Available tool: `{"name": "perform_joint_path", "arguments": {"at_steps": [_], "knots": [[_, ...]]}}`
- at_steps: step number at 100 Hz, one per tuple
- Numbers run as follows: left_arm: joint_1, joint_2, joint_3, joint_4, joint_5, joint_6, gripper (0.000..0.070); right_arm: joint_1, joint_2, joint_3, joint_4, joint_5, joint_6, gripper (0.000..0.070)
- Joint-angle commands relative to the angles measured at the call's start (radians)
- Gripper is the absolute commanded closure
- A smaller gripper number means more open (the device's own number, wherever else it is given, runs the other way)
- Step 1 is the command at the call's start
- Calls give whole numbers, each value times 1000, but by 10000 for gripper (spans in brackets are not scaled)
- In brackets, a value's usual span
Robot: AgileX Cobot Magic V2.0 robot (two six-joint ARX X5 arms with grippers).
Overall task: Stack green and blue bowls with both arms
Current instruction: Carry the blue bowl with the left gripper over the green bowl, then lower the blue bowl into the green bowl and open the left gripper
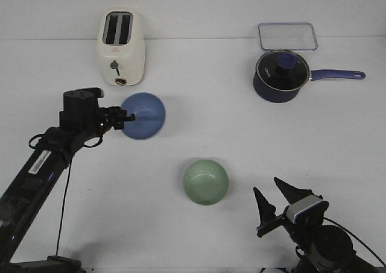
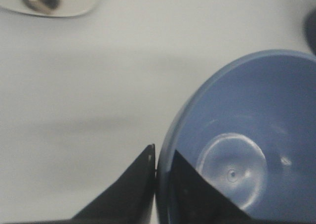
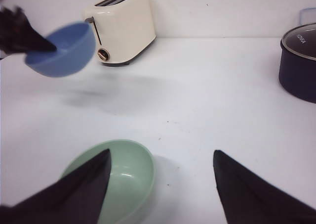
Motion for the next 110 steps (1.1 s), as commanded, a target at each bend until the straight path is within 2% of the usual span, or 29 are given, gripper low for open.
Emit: {"name": "perform_joint_path", "arguments": {"at_steps": [1,11,20,36,51,75,78,81,89,94,100,110], "knots": [[-75,3,11,-39,9,29,691,8,6,8,14,7,-9,292],[-208,-8,5,-64,8,27,691,8,6,8,14,6,-9,291],[-336,-1,-14,-35,2,-10,691,8,6,8,14,6,-9,291],[-512,55,-50,4,-90,-53,691,8,6,8,14,6,-9,291],[-582,116,-50,3,-114,-58,691,8,6,8,13,6,-9,292],[-591,137,-50,-11,-140,-60,678,8,6,8,11,6,-8,291],[-591,137,-50,-12,-140,-58,662,8,6,8,11,6,-8,291],[-591,137,-50,-12,-141,-57,616,8,6,8,11,6,-8,291],[-589,137,-50,-10,-147,-58,432,8,6,8,11,6,-8,291],[-589,135,-50,-10,-162,-57,352,8,6,8,11,6,-8,291],[-589,132,-50,-8,-174,-50,329,8,6,8,11,6,-8,291],[-576,100,-50,-5,-182,-34,329,8,6,8,11,6,-8,291]]}}
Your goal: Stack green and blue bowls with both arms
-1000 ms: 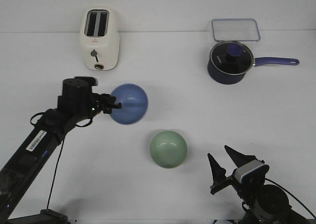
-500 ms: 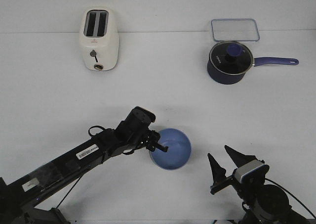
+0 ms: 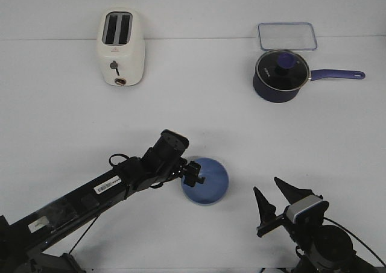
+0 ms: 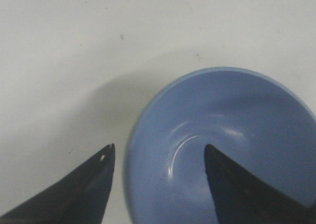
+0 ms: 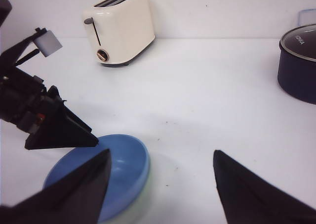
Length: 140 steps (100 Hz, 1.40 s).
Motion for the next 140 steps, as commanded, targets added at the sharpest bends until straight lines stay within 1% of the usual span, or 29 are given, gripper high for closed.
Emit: {"name": "perform_joint_path", "arguments": {"at_steps": [1,19,26,33,40,54,62,65,67,69,71,74,75,77,79,81,94,98,105,110,140], "knots": [[3,-26,12,7,-3,23,329,8,6,8,10,4,-6,291],[29,-197,11,-24,-12,78,329,8,6,8,10,4,-6,291],[32,-273,-13,-37,-43,92,329,8,6,8,11,4,-6,291],[32,-358,-85,-23,-79,92,329,8,6,8,12,4,-7,291],[31,-452,-204,26,-111,66,329,8,6,8,13,4,-8,291],[32,-632,-436,138,-152,-22,329,8,6,8,12,4,-10,291],[32,-701,-504,172,-158,-30,330,8,6,8,11,4,-14,299],[32,-717,-517,181,-158,-29,336,8,6,8,11,4,-14,339],[32,-726,-522,183,-158,-28,357,8,6,8,10,4,-14,392],[31,-731,-524,183,-159,-27,405,8,6,8,8,4,-14,465],[32,-734,-525,181,-161,-26,480,8,6,8,5,4,-15,552],[32,-736,-525,181,-163,-20,634,8,6,8,2,4,-24,694],[32,-736,-525,181,-163,-19,692,8,6,8,0,4,-28,700],[32,-736,-525,181,-163,-18,700,8,6,8,-2,5,-35,700],[32,-736,-525,182,-163,-17,681,8,6,8,-2,6,-35,693],[32,-735,-525,183,-163,-18,696,8,6,8,-2,6,-35,693],[31,-732,-525,193,-163,-18,688,8,6,8,6,7,-33,694],[31,-732,-525,192,-163,-18,687,8,5,8,11,2,-21,694],[31,-736,-525,190,-163,-17,685,8,5,8,16,-17,28,694],[31,-736,-525,196,-163,-17,685,8,5,8,17,-27,24,694],[31,-738,-524,200,-163,-17,685,8,5,8,18,-27,24,694]]}}
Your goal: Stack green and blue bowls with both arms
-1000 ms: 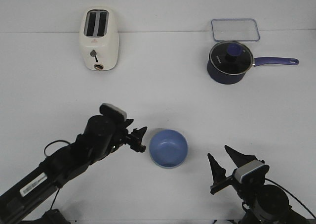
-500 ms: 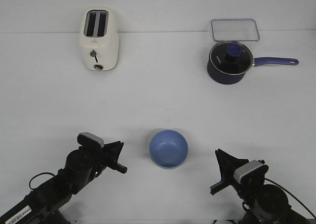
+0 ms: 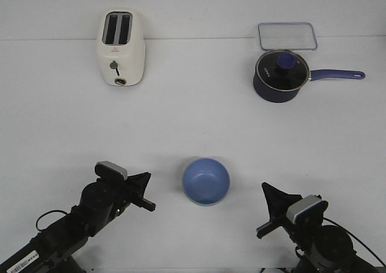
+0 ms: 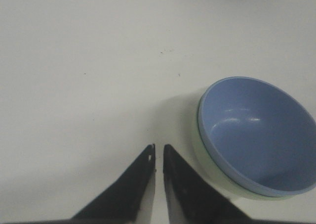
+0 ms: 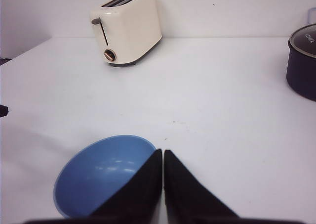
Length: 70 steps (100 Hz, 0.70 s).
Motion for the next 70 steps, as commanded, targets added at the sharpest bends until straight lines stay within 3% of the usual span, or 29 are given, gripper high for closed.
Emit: {"name": "perform_joint_path", "arguments": {"at_steps": [1,29,43,56,70], "knots": [[-8,2,8,11,-3,-1,685,8,5,8,13,0,12,694],[-12,-57,8,11,-3,3,685,8,5,8,13,0,12,694],[8,-118,5,6,-6,127,685,8,5,8,13,0,12,694],[127,-226,-86,55,-5,278,685,8,5,8,13,0,12,694],[358,-439,-293,214,-3,325,685,8,5,8,13,0,12,694]]}}
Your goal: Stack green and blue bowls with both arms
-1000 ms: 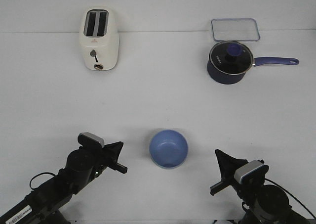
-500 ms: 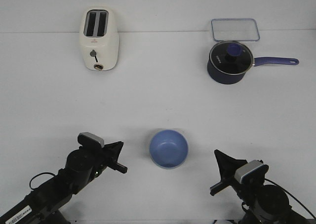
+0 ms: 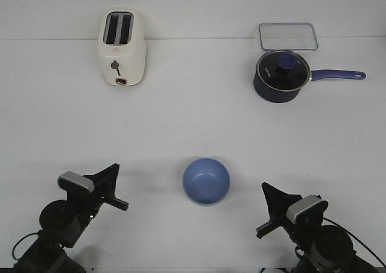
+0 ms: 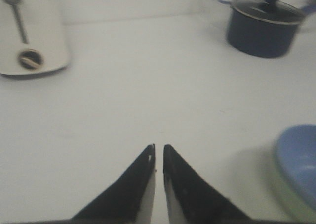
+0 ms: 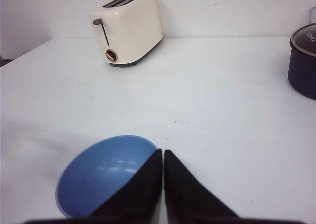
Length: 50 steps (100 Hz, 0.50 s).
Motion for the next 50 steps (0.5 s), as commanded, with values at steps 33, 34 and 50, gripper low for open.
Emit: {"name": "perform_joint_path", "arguments": {"at_steps": [33,34,50], "knots": [[432,-414,-352,89,77,74,685,8,5,8,13,0,6,694],[433,-417,-357,89,77,74,685,8,5,8,13,0,6,694],[436,-441,-417,77,77,73,685,8,5,8,15,0,6,694]]}}
